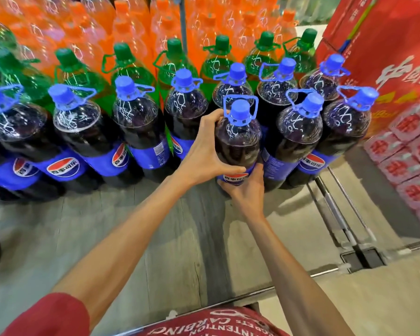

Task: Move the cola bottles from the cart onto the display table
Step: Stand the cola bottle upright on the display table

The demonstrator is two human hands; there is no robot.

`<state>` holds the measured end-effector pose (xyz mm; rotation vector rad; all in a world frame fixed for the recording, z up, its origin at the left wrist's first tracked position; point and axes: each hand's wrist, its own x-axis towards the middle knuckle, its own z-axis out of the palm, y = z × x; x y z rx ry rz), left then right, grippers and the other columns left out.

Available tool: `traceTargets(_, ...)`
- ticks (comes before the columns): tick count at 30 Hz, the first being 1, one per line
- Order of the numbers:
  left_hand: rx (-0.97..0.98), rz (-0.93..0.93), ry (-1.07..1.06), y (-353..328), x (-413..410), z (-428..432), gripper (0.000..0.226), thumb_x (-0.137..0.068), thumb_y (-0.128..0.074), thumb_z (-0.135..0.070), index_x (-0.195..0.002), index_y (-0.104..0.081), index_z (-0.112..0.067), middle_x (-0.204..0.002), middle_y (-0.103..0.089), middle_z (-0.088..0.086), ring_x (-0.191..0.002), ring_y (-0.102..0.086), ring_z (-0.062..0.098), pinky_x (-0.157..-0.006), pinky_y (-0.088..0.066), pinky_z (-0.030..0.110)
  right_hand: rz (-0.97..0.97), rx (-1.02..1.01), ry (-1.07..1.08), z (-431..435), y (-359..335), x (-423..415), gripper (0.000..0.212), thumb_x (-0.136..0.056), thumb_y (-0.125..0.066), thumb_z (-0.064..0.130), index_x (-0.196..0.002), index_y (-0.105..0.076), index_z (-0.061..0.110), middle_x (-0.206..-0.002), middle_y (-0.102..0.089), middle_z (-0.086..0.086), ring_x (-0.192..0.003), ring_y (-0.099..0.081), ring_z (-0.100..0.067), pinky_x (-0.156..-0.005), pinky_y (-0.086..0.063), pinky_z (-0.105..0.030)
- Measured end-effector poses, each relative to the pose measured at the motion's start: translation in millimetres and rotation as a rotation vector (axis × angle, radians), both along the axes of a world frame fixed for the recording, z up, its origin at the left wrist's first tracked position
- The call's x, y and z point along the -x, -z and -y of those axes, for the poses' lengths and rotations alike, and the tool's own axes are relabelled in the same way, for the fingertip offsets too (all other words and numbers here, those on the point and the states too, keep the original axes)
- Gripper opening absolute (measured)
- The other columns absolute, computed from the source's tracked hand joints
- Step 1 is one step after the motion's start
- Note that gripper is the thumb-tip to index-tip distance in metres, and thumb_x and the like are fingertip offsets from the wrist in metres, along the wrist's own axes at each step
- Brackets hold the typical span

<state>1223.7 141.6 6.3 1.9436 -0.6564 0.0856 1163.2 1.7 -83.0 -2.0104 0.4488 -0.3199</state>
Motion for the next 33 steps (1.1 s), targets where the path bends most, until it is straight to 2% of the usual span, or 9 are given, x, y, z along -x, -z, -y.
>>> traceTargets(3,-0.016,0.029,-0.001,3.1,-1.3,-3.0,0.120,-0.056,-0.099,-0.030,-0.149,-0.024,-0.015,-0.144,-0.033,0.006,-0.136,-0.039,0.013,-0.113,-0.035,0.021,-0.011,0.156,0.062,-4.2,-1.4,3.0,0.102,-0.059,-0.094,0.040,-0.141,-0.042,0.010,-0.137,-0.049,-0.006,-0.130,-0.047,-0.026,-0.092,-0.046,-0.037)
traceTargets(6,-0.033,0.044,-0.008,5.3,0.8,-3.5,0.120,-0.057,-0.099,-0.033,-0.150,-0.024,-0.018,-0.140,-0.031,0.005,-0.134,-0.038,0.011,-0.110,-0.032,0.014,-0.012,0.263,0.122,-10.9,-2.1,7.3,0.106,-0.059,-0.093,0.046,-0.142,-0.042,0.006,-0.142,-0.042,-0.011,-0.133,-0.043,-0.031,-0.091,-0.049,-0.043)
traceTargets(10,-0.041,0.049,-0.019,6.4,1.6,-0.4,0.122,-0.055,-0.099,-0.030,-0.152,-0.026,-0.016,-0.136,-0.031,0.003,-0.133,-0.038,0.013,-0.108,-0.029,0.008,-0.013,0.185,0.226,-19.4,-3.3,8.4,0.112,-0.056,-0.097,0.041,-0.145,-0.040,0.003,-0.145,-0.041,-0.014,-0.136,-0.041,-0.034,-0.094,-0.047,-0.047)
traceTargets(13,-0.060,0.048,-0.015,6.2,1.4,6.0,0.120,-0.055,-0.098,-0.028,-0.152,-0.027,-0.018,-0.135,-0.031,0.003,-0.124,-0.038,0.000,-0.102,-0.028,0.002,0.036,0.111,0.287,-21.5,-0.8,10.1,0.112,-0.054,-0.098,0.038,-0.144,-0.040,0.001,-0.141,-0.043,-0.014,-0.134,-0.043,-0.035,-0.093,-0.048,-0.048)
traceTargets(16,-0.063,0.051,-0.028,7.9,2.7,10.9,0.117,-0.055,-0.097,-0.028,-0.150,-0.029,-0.021,-0.135,-0.033,0.004,-0.120,-0.035,-0.011,-0.099,-0.030,0.003,0.050,0.088,0.305,-21.3,0.9,11.0,0.112,-0.055,-0.098,0.037,-0.144,-0.040,0.002,-0.141,-0.043,-0.014,-0.135,-0.043,-0.034,-0.093,-0.048,-0.049)
traceTargets(22,-0.064,0.083,-0.023,8.4,2.3,11.7,0.118,-0.056,-0.098,-0.029,-0.150,-0.029,-0.015,-0.137,-0.032,0.005,-0.124,-0.038,0.007,-0.106,-0.031,0.008,0.041,0.089,0.308,-21.3,2.9,11.1,0.112,-0.056,-0.096,0.041,-0.145,-0.039,0.007,-0.142,-0.043,-0.011,-0.133,-0.043,-0.032,-0.093,-0.049,-0.050)
traceTargets(27,-0.074,0.109,-0.036,11.8,2.6,13.7,0.119,-0.055,-0.099,-0.028,-0.150,-0.030,-0.010,-0.140,-0.033,0.010,-0.127,-0.036,0.004,-0.108,-0.027,0.007,0.042,0.081,0.312,-20.8,6.8,11.6,0.111,-0.057,-0.095,0.045,-0.146,-0.038,0.009,-0.142,-0.041,-0.008,-0.134,-0.041,-0.029,-0.093,-0.048,-0.048)
traceTargets(33,-0.075,0.109,-0.056,10.0,4.5,14.2,0.118,-0.056,-0.099,-0.029,-0.150,-0.030,-0.010,-0.141,-0.032,0.005,-0.131,-0.034,0.004,-0.110,-0.027,0.009,0.053,0.086,0.306,-21.2,7.4,12.4,0.111,-0.058,-0.094,0.045,-0.147,-0.038,0.010,-0.142,-0.041,-0.008,-0.133,-0.041,-0.027,-0.092,-0.048,-0.047)
